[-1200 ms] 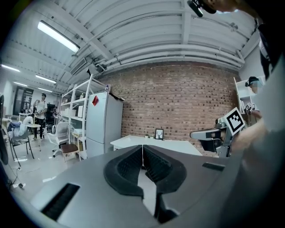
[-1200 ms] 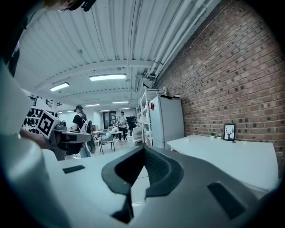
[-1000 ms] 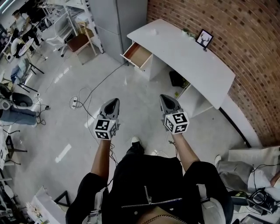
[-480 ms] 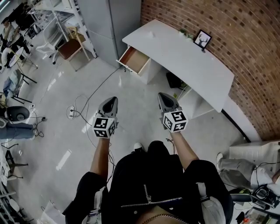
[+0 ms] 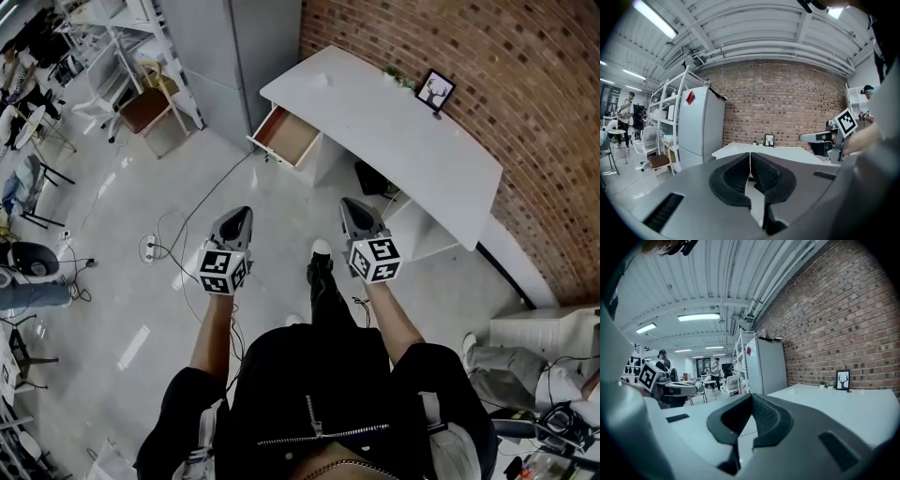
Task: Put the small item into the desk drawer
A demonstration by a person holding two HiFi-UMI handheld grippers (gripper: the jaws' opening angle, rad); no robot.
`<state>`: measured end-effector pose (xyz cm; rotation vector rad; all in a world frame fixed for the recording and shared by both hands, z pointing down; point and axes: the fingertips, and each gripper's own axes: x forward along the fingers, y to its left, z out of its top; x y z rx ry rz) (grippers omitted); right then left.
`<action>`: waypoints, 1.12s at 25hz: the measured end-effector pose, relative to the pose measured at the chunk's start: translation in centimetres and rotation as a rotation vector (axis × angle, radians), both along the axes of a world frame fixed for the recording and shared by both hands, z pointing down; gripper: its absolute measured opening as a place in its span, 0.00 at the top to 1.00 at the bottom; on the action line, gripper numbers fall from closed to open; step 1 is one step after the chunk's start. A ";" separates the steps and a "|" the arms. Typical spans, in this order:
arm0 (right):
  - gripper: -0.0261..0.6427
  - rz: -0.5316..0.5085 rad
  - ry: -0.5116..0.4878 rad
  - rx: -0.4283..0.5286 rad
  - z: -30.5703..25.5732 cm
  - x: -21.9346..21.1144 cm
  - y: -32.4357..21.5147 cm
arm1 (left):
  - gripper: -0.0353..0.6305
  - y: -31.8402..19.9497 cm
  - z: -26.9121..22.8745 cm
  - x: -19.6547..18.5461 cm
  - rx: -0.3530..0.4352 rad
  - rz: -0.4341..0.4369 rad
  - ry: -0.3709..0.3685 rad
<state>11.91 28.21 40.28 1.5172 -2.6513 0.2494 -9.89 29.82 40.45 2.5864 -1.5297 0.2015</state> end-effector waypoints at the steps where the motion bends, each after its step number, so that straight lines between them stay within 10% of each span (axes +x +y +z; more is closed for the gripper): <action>1: 0.95 0.002 0.001 0.001 0.1 0.1 -0.5 | 0.91 -0.4 0.1 0.1 -0.001 0.003 -0.004; 28: 0.95 -0.048 0.004 -0.003 -0.4 4.9 -34.3 | 0.91 -30.3 0.0 5.4 -0.037 -0.070 -0.019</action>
